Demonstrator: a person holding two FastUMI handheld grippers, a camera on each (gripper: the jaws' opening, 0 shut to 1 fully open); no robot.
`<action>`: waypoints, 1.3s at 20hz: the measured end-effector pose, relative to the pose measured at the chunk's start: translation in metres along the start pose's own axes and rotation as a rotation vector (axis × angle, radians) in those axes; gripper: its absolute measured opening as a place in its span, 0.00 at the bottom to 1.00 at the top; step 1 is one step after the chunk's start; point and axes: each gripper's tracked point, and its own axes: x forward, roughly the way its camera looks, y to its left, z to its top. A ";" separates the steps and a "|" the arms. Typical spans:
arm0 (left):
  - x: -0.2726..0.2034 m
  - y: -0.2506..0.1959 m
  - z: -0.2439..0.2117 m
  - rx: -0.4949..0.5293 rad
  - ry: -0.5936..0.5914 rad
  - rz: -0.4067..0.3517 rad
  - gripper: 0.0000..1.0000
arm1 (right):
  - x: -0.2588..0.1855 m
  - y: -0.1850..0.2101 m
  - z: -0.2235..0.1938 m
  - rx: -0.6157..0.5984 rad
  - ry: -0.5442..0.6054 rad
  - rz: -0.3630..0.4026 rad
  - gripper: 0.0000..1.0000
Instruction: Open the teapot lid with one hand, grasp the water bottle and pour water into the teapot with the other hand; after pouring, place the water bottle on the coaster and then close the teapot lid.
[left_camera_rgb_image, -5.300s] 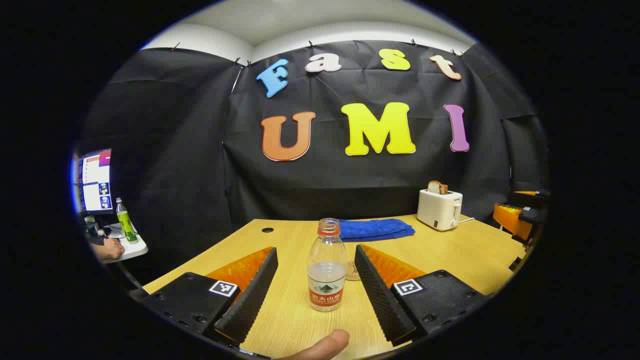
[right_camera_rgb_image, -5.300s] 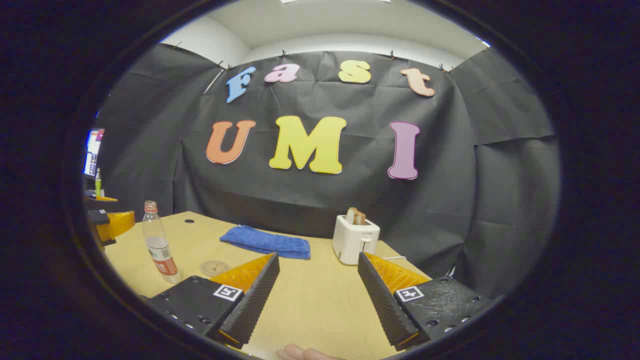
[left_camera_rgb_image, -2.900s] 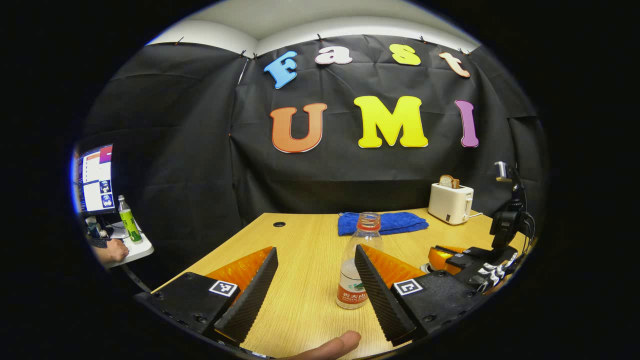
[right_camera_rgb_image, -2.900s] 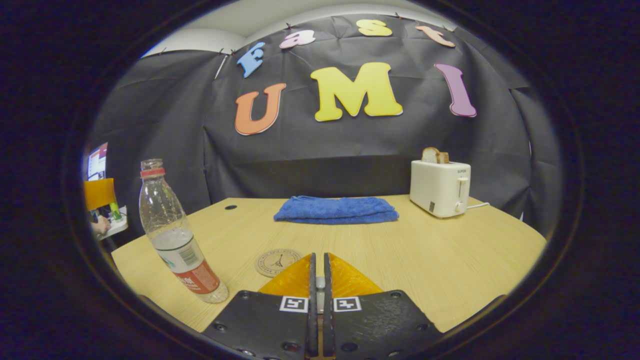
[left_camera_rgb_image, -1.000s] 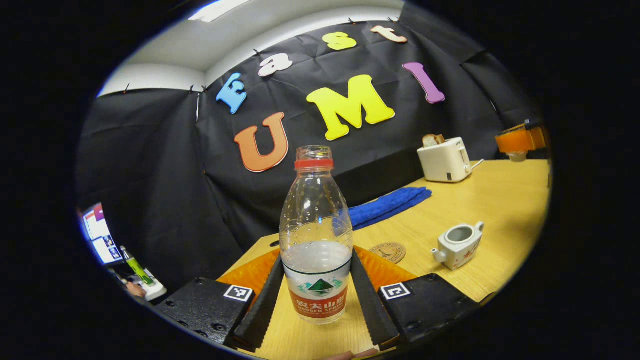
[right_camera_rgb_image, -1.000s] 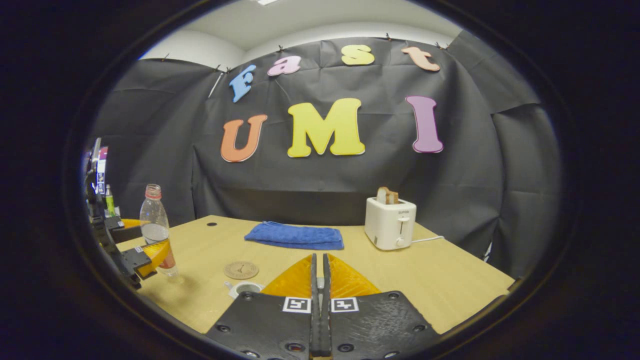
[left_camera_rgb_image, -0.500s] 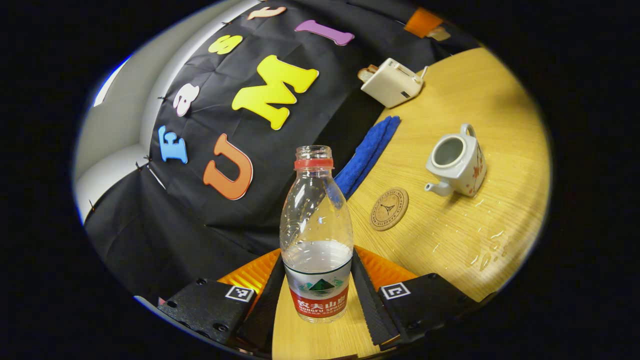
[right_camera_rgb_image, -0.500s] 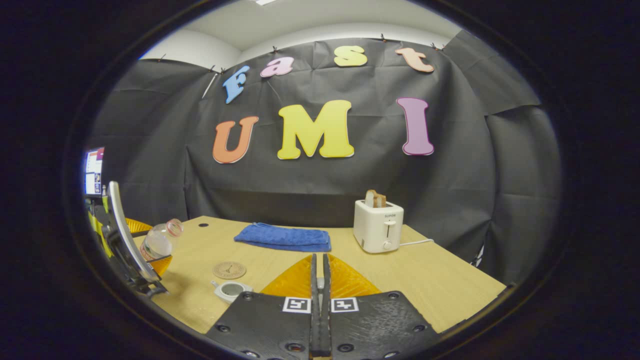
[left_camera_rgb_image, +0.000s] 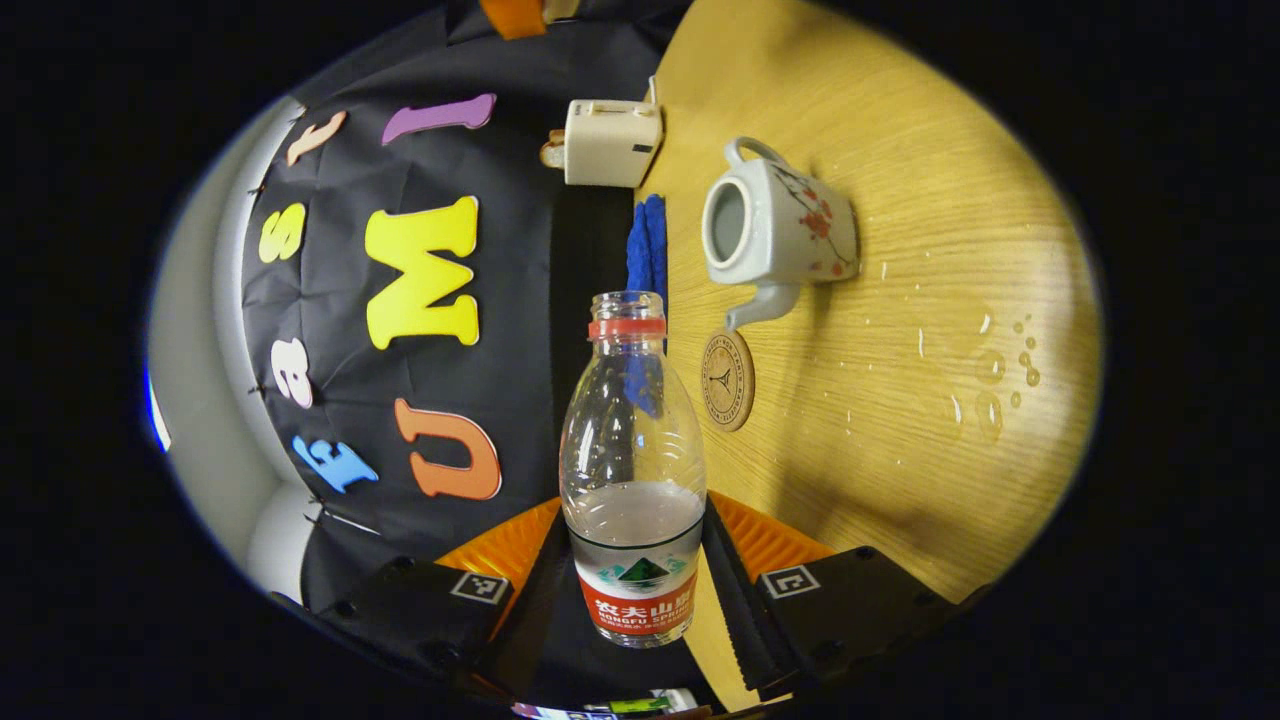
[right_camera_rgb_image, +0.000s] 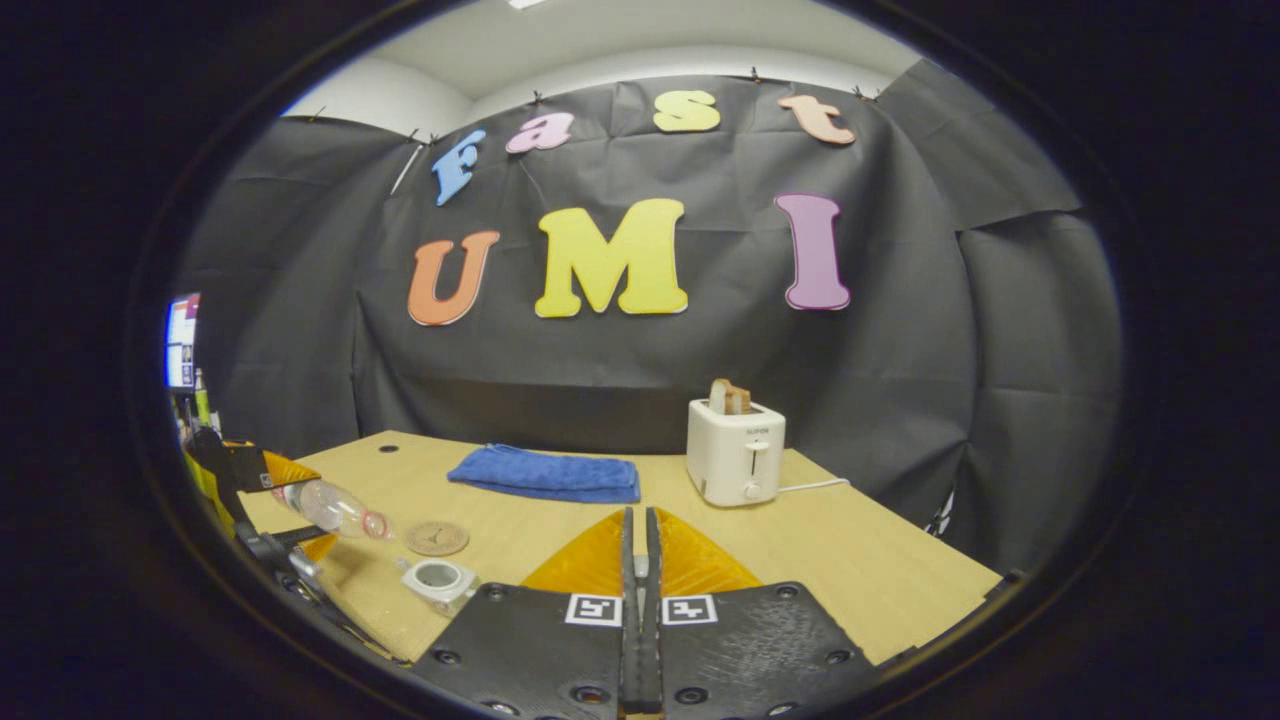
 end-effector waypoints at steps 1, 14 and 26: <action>0.001 0.003 0.002 0.023 -0.004 0.011 0.76 | 0.001 -0.002 -0.001 -0.003 -0.001 -0.005 0.00; -0.001 0.018 0.034 0.244 -0.011 0.028 0.76 | 0.003 -0.007 -0.002 0.019 0.007 0.001 0.00; -0.001 0.044 0.045 0.485 0.009 0.084 0.81 | 0.000 -0.007 0.002 0.027 -0.004 0.004 0.00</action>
